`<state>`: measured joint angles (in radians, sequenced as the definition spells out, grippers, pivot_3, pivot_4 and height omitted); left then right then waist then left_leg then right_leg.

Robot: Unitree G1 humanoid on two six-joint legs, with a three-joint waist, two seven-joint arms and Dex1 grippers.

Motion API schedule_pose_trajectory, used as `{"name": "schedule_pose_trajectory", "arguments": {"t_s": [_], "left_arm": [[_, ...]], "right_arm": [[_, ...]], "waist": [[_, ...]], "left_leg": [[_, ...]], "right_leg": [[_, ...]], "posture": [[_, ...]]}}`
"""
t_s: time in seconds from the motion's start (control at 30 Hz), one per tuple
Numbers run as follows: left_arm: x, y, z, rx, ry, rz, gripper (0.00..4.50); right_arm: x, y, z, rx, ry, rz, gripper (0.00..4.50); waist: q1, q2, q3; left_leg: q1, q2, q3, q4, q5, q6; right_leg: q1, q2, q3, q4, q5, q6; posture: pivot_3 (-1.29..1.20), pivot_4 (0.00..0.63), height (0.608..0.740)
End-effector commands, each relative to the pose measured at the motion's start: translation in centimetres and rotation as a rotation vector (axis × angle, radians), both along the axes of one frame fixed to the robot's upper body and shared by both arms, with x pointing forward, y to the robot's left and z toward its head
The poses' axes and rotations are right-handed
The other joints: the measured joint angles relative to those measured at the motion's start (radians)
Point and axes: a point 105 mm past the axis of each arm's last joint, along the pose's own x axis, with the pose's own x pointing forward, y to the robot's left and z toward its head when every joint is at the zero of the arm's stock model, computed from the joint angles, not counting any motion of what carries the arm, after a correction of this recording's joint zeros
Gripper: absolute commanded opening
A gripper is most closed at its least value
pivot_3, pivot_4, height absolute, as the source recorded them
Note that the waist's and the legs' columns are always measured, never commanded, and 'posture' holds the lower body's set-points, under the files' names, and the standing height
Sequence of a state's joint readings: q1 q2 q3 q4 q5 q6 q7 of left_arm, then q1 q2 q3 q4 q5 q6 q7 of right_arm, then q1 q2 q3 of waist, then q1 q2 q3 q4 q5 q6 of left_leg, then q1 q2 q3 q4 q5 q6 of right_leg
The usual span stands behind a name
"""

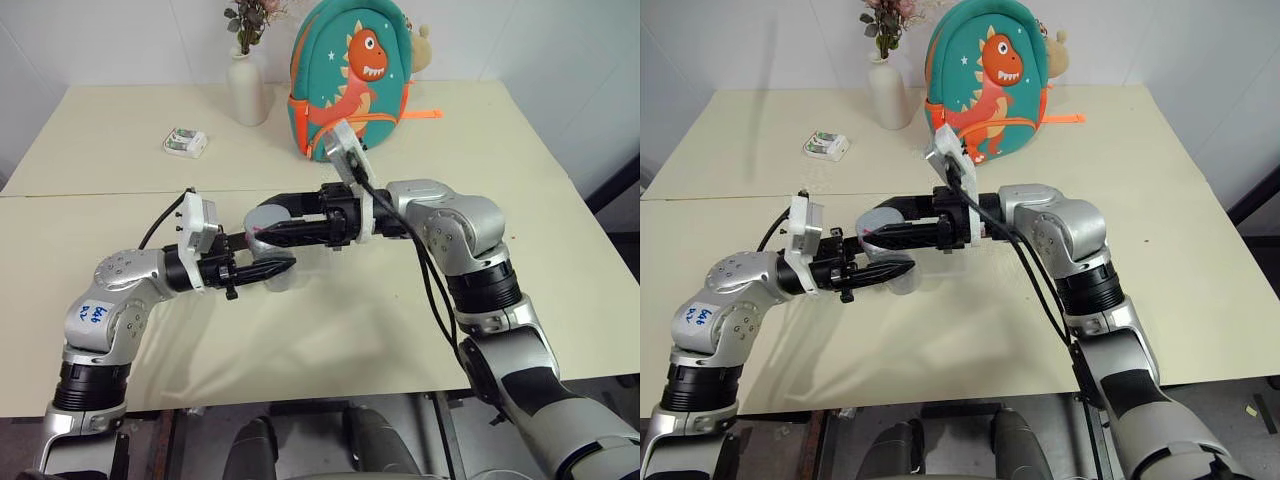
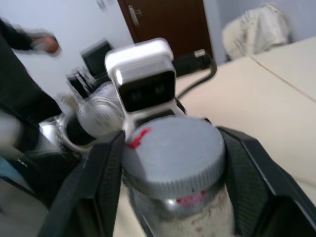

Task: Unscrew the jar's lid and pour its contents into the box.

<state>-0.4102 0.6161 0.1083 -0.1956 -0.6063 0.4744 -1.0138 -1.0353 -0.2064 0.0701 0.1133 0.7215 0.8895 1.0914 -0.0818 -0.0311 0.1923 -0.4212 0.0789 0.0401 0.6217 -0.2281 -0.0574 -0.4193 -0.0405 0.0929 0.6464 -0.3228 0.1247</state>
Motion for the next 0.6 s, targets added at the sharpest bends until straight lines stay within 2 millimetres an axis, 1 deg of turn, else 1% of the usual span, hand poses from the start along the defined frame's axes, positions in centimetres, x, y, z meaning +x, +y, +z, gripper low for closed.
{"name": "schedule_pose_trajectory", "arguments": {"t_s": [0.03,0.13,0.23,0.3,0.33,0.4,0.47,0.6], "left_arm": [[-0.6,0.0,0.3,0.015,-0.030,-0.012,1.97],[-0.6,0.0,0.1,0.017,-0.014,-0.005,1.97],[-0.6,0.3,0.4,0.009,-0.020,0.012,1.97],[-0.5,0.7,0.9,-0.001,-0.032,0.030,1.97],[-0.5,0.9,1.1,-0.004,-0.035,0.033,1.97],[-0.7,1.2,1.3,-0.006,-0.039,0.037,1.97],[-0.8,1.3,1.5,-0.003,-0.042,0.040,1.97],[-0.7,1.5,1.8,-0.001,-0.045,0.047,1.97]], "right_arm": [[-2.1,-1.3,4.7,0.171,-0.006,0.095,2.52],[-1.7,-1.9,5.1,0.188,0.001,0.055,2.52],[1.1,-2.9,3.8,0.160,-0.061,-0.145,2.52],[3.8,-4.1,1.6,0.109,-0.144,-0.326,2.52],[4.9,-4.8,0.7,0.100,-0.175,-0.389,2.52],[6.7,-6.1,-1.9,0.045,-0.228,-0.490,2.52],[7.8,-7.2,-4.7,-0.012,-0.251,-0.544,2.52],[9.3,-9.2,-8.3,-0.039,-0.221,-0.634,2.52]], "waist": [[0.001,0.000,0.000],[0.001,0.000,0.000],[0.001,0.000,0.000],[0.001,0.000,0.000],[0.001,0.000,0.000],[0.001,0.000,0.000],[-0.001,0.000,0.000],[-0.004,0.000,0.000]], "left_leg": [[0.000,0.000,0.000,0.000,0.000,0.000],[0.000,0.000,0.000,0.000,0.000,0.000],[0.000,0.000,0.000,0.000,0.000,0.000],[0.000,0.000,0.000,0.000,0.000,0.000],[0.000,0.000,0.000,0.000,0.000,0.000],[0.000,0.000,0.000,0.000,0.000,0.000],[0.000,0.000,0.001,0.000,0.000,0.000],[0.000,0.000,0.002,-0.001,0.000,0.000]], "right_leg": [[0.000,0.000,0.000,0.000,0.000,0.000],[0.000,0.000,-0.001,-0.001,0.000,0.000],[0.000,0.000,0.000,-0.001,0.000,0.000],[0.000,0.000,0.000,-0.001,0.000,0.000],[0.000,0.000,0.000,-0.001,0.000,0.000],[0.000,0.000,0.000,-0.002,0.000,0.000],[0.000,0.000,0.000,-0.002,0.000,0.000],[0.000,0.001,0.001,-0.002,0.000,0.000]], "posture": [[0.00,0.150,0.740],[0.00,0.150,0.740],[0.00,0.150,0.740],[0.00,0.150,0.740],[0.00,0.150,0.740],[0.00,0.150,0.740],[0.00,0.150,0.740],[0.00,0.150,0.740]]}}
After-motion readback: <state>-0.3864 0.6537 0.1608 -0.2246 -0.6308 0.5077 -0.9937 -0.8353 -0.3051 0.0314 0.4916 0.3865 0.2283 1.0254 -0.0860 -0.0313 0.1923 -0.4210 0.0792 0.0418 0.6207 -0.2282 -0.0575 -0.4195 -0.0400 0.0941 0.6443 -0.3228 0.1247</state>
